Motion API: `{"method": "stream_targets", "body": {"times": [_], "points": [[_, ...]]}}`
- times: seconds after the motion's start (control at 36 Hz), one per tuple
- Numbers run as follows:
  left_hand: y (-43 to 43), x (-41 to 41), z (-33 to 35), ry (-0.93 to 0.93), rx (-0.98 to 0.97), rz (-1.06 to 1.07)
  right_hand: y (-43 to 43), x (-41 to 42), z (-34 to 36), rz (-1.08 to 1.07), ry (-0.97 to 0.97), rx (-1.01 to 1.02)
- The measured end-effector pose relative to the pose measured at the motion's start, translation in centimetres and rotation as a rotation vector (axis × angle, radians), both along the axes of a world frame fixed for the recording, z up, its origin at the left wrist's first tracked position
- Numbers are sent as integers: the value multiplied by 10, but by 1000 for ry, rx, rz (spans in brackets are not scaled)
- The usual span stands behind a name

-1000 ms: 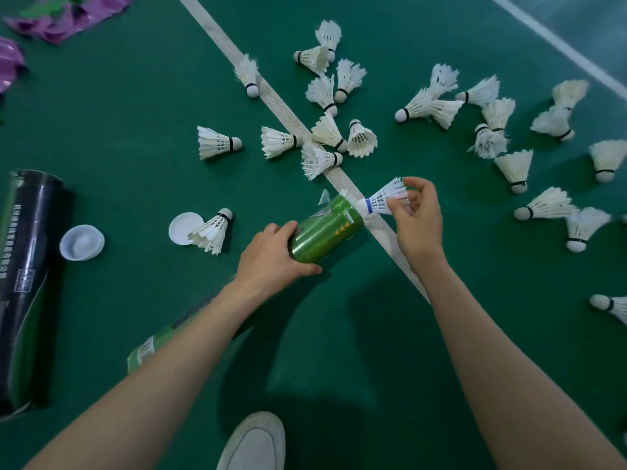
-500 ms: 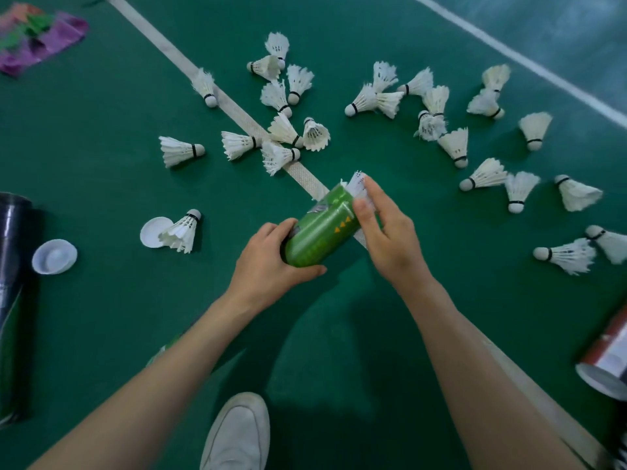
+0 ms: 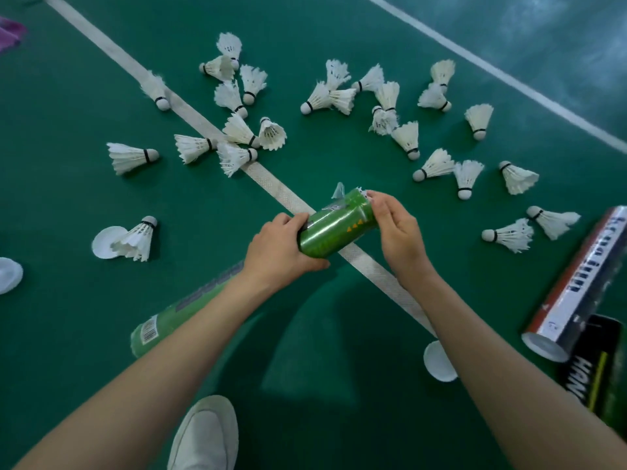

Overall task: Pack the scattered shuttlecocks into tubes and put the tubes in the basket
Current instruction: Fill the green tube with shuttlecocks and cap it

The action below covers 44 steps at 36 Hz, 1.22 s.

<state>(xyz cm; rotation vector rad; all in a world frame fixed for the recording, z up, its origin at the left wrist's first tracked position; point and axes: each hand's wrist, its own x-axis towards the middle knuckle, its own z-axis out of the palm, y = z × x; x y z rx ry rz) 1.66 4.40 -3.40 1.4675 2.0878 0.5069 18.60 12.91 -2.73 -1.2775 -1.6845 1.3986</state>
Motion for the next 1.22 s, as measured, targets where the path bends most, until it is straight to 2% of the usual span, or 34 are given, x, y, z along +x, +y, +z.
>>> {"method": "stream_targets", "body": {"times": [0.14, 0.28, 0.39, 0.5, 0.67, 0.89, 1.03, 1.22], "points": [[33, 46, 3, -23, -25, -93, 23, 49, 11, 13, -179, -27], [73, 84, 9, 8, -87, -174, 51, 108, 12, -144, -312, -51], [94, 110, 5, 56, -155, -278, 81, 158, -11, -180, -525, -48], [105, 130, -9, 77, -212, -336, 110, 199, -33, -364, -639, -187], [114, 143, -26, 27, -269, -318, 128, 226, -55, -423, -581, -298], [121, 150, -35, 11, -274, -313, 129, 233, -82, -443, -397, -394], [119, 152, -38, 30, -263, -313, 128, 236, -88, -519, -374, -326], [105, 145, -34, 37, -226, -301, 117, 224, -81, -424, -336, -283]]}}
